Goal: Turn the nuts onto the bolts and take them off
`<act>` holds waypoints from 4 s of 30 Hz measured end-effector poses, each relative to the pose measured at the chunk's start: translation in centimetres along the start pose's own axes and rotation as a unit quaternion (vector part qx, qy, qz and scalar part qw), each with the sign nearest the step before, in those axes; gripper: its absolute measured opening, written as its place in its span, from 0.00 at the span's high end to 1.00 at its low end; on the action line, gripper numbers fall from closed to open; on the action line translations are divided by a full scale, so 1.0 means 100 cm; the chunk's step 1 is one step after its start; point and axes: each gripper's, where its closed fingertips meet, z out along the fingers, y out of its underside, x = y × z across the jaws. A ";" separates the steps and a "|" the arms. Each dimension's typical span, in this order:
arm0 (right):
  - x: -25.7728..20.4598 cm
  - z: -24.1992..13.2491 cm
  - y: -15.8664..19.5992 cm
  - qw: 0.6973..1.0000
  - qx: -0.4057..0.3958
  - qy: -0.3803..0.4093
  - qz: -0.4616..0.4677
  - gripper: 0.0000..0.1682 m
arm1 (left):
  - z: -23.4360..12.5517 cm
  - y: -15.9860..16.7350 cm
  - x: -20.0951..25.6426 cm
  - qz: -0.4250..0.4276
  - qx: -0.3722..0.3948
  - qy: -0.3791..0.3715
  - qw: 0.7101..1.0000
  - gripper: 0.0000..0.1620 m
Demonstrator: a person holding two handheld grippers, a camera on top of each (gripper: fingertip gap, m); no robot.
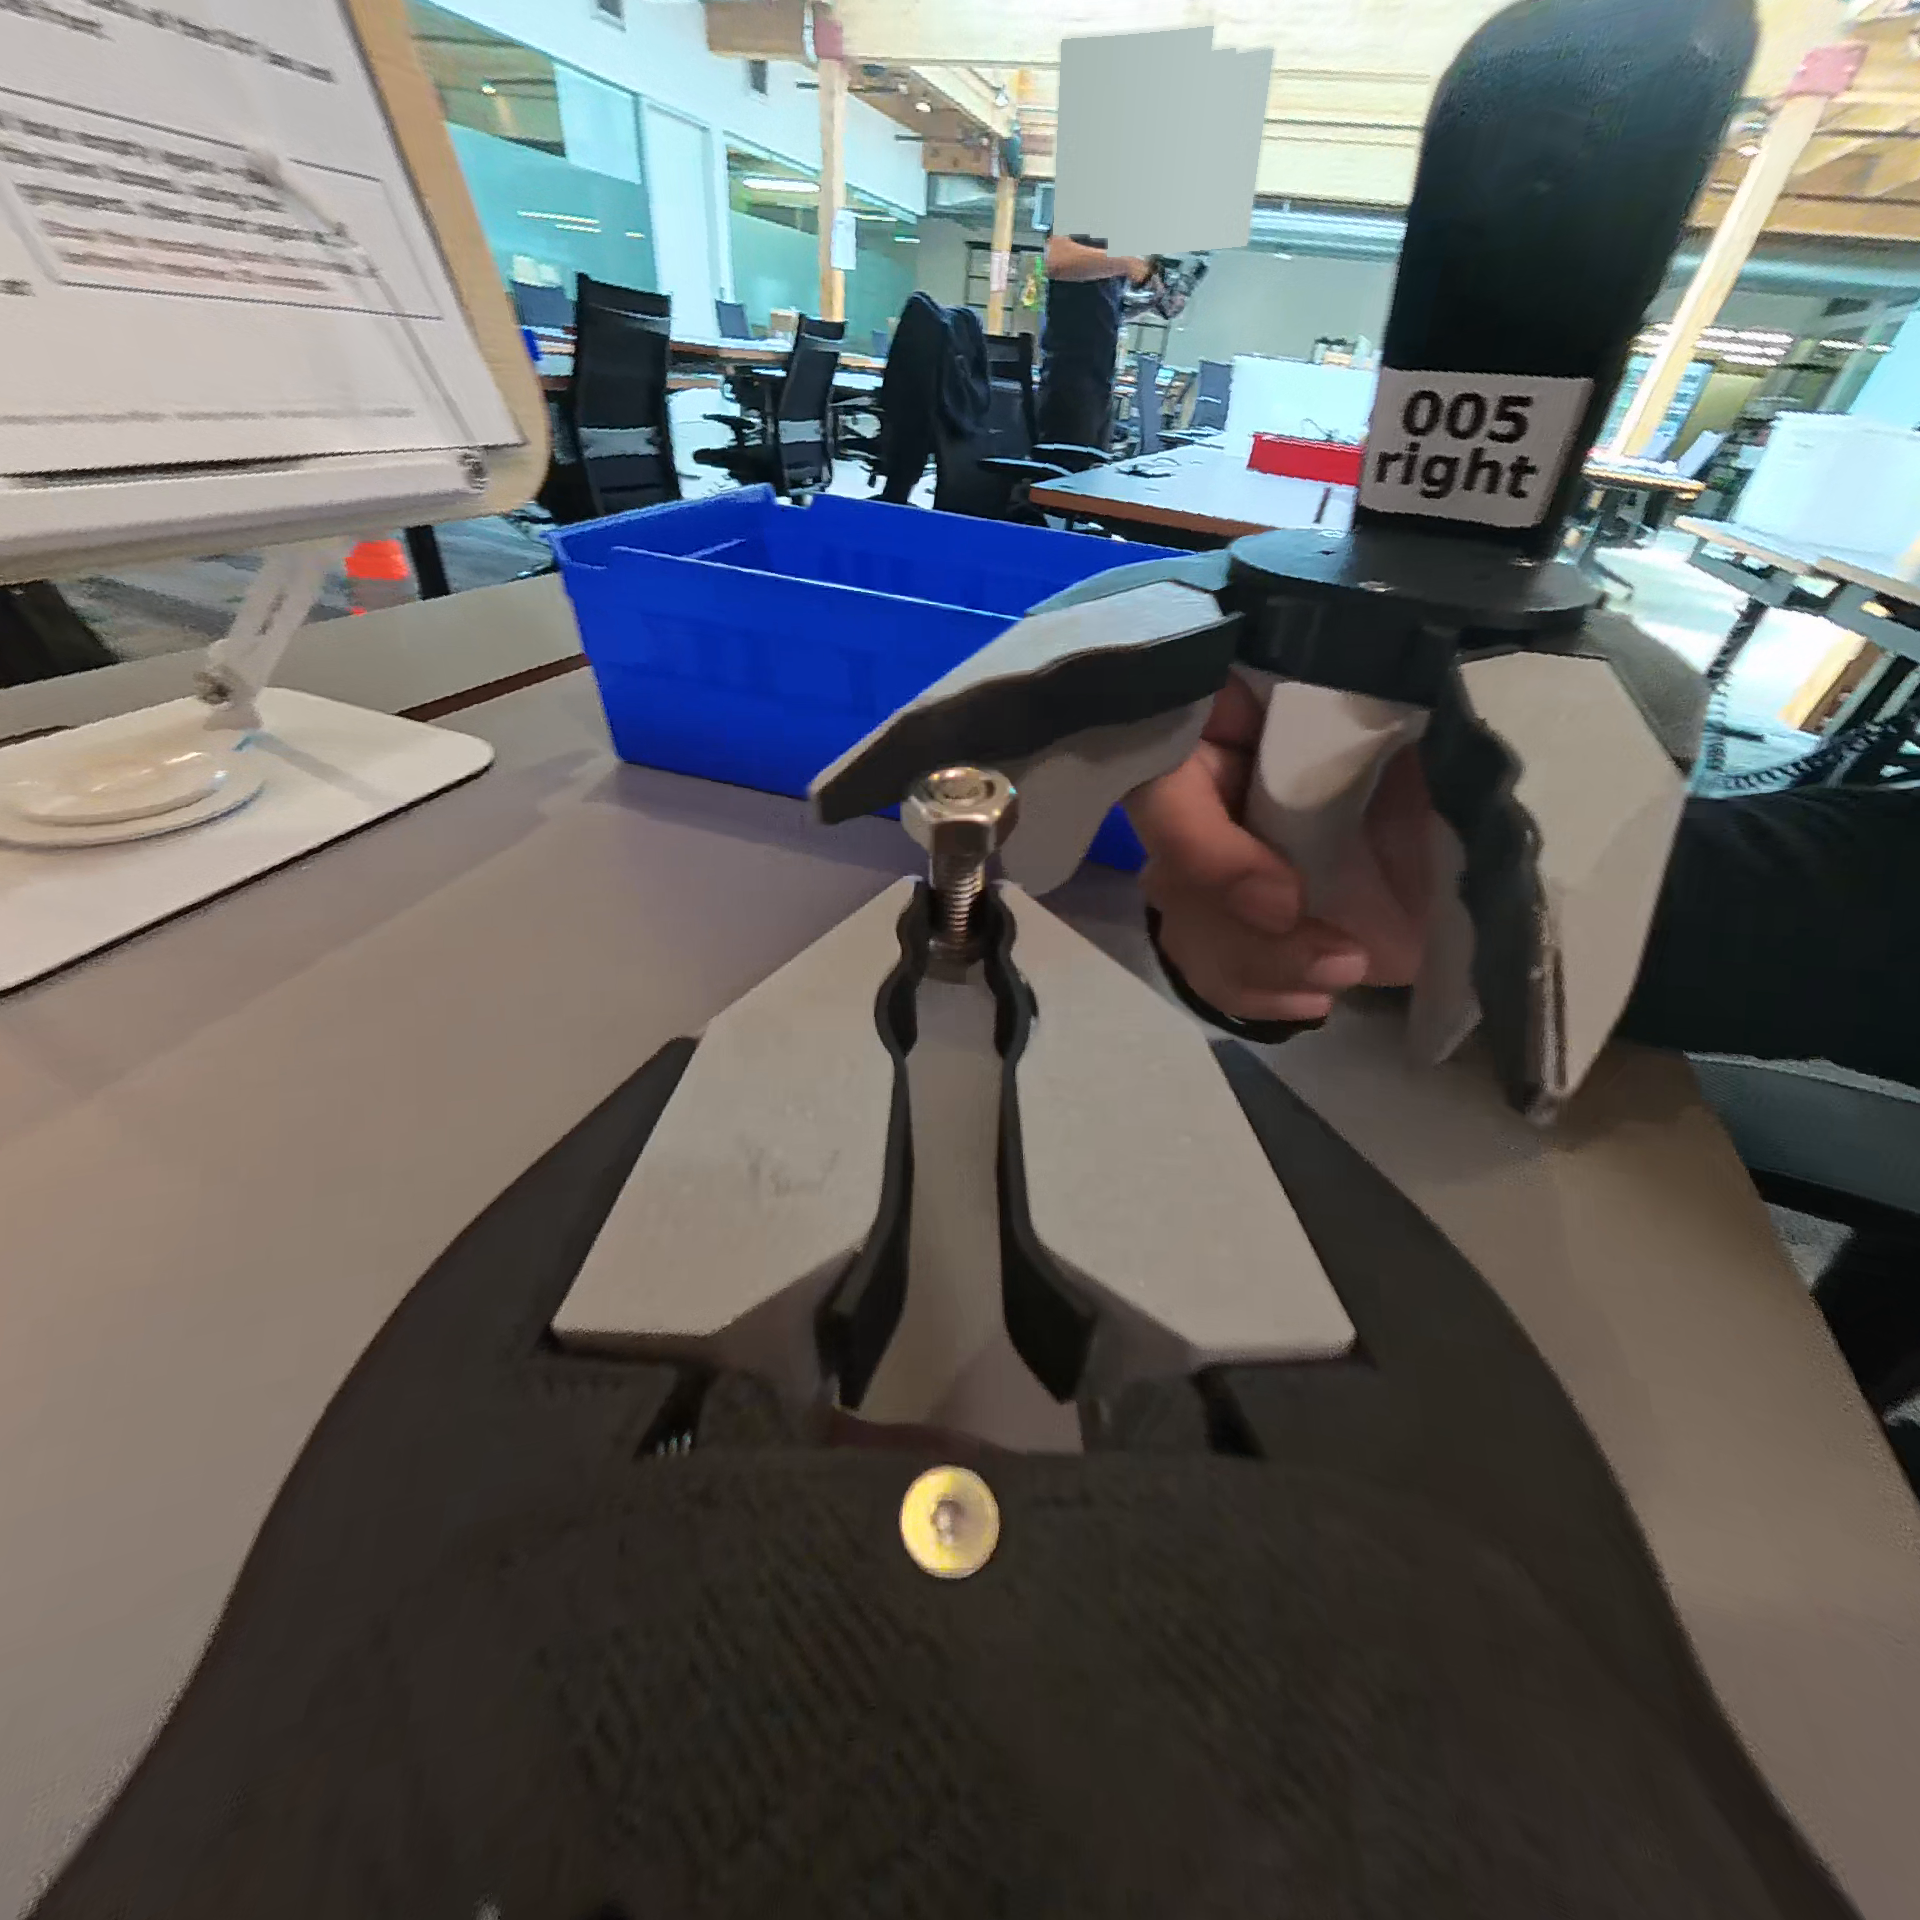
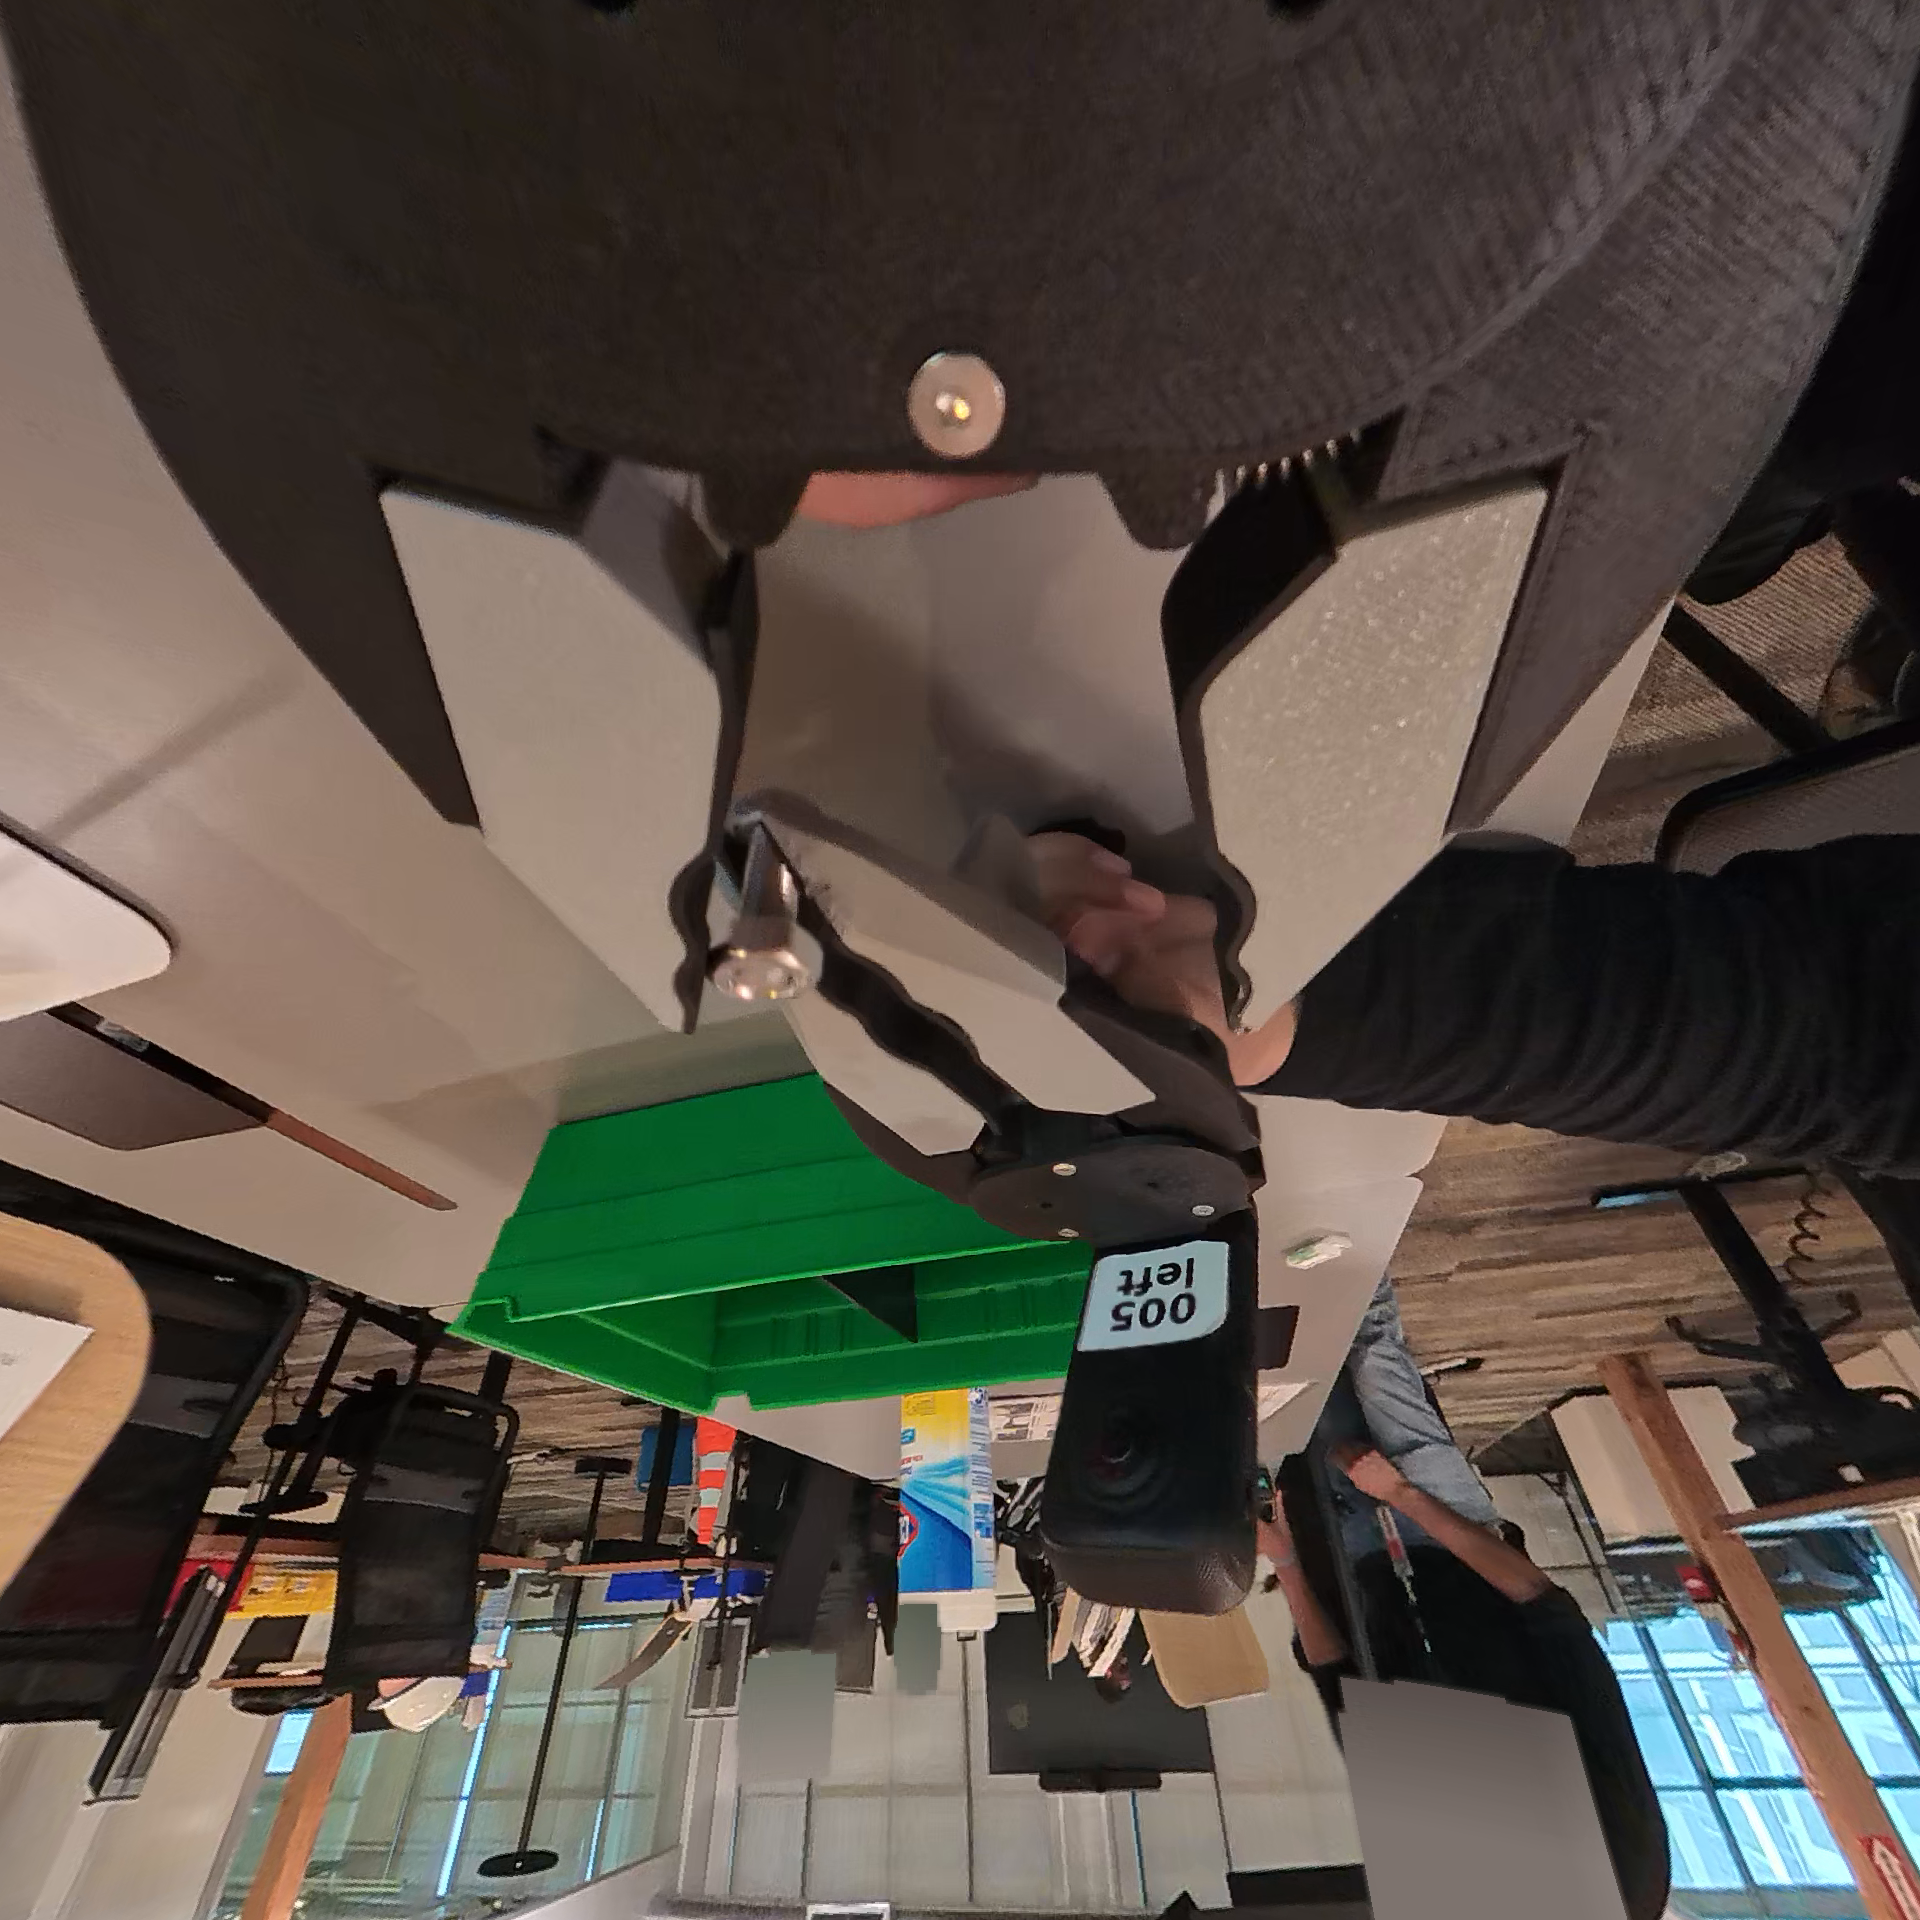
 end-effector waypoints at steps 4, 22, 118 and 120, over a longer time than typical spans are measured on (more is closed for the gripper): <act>0.006 -0.007 -0.004 1.000 0.010 0.000 0.013 0.47 | -0.008 -0.002 -0.024 -0.032 0.008 -0.043 0.999 0.96; 0.001 0.002 0.003 1.000 -0.007 0.000 0.013 0.40 | 0.000 -0.001 -0.007 -0.008 0.001 -0.020 1.000 0.96; 0.132 -0.259 0.080 0.888 -0.282 0.349 0.098 0.74 | -0.029 0.016 0.005 -0.055 -0.060 -0.110 0.991 0.58; 0.117 -0.263 0.076 0.903 -0.252 0.332 0.102 0.70 | -0.055 0.017 0.016 -0.025 -0.086 -0.144 0.986 0.58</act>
